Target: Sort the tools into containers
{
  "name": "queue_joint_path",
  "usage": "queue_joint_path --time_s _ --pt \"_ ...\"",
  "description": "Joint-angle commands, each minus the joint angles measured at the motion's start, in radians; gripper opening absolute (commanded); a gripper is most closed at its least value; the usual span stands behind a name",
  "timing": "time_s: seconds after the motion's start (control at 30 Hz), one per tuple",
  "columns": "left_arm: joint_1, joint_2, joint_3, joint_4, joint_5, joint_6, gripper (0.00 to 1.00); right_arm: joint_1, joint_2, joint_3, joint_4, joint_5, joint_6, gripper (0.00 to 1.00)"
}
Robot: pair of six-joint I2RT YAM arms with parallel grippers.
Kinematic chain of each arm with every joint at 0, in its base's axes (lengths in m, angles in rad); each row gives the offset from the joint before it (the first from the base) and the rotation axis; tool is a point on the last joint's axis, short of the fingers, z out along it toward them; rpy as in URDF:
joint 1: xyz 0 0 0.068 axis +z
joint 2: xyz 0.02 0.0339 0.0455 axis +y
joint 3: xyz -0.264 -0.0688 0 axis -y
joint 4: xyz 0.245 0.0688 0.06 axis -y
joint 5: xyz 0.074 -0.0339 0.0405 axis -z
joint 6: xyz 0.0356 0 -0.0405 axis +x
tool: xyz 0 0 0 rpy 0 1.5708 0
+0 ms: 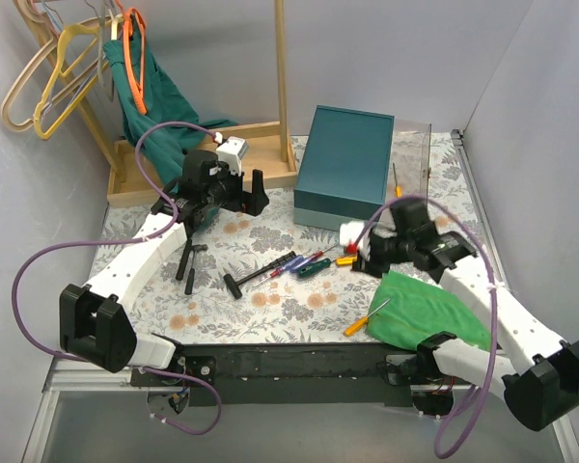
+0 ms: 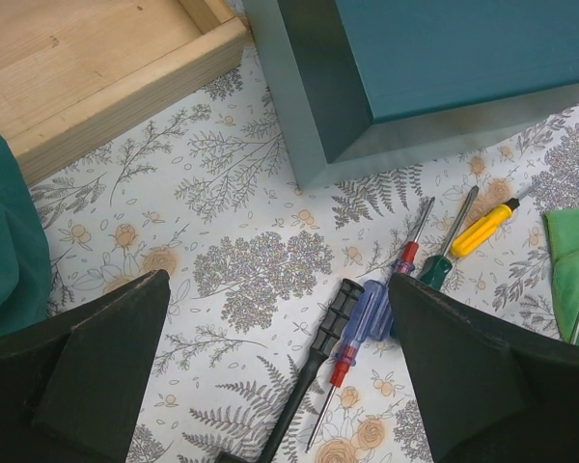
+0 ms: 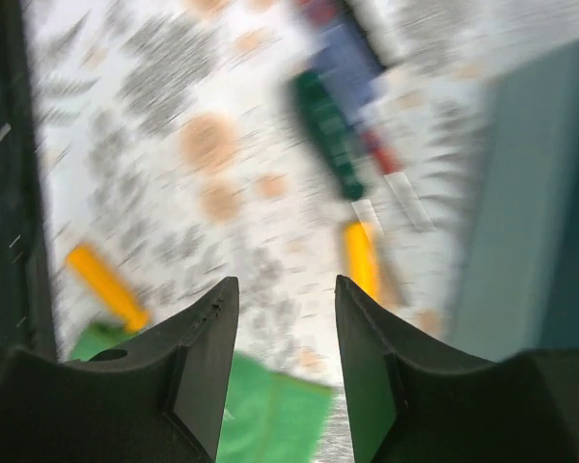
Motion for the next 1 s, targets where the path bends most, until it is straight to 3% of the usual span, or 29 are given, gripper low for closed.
queue_joint_path --time_s 0.0,0.17,0.33,0.8,0.83,0.93,0.97 --pt "0.002 -0.011 0.019 0.021 0.018 0.000 0.98 0.118 0.032 -0.133 -0.195 0.010 -0.363 0.51" --pt "-0.003 -0.040 -0.021 0.033 -0.002 0.011 0.98 0.195 0.061 -0.233 -0.204 0.053 -0.547 0.50" --pt "-0.003 -0.066 -0.058 0.051 -0.015 0.021 0.98 0.248 0.119 -0.237 -0.260 0.059 -0.620 0.49" --pt "-0.006 -0.078 -0.075 0.047 -0.025 0.034 0.98 0.334 0.313 -0.262 -0.145 0.119 -0.593 0.42" --pt "-0.006 -0.075 -0.075 0.048 -0.023 0.029 0.98 0.334 0.323 -0.263 -0.136 0.122 -0.588 0.38" --pt "-0.006 -0.063 -0.067 0.050 -0.015 0.028 0.98 0.334 0.350 -0.253 -0.114 0.136 -0.564 0.03" --pt "-0.006 -0.058 -0.064 0.050 -0.015 0.028 0.98 0.334 0.348 -0.248 -0.116 0.137 -0.561 0.01"
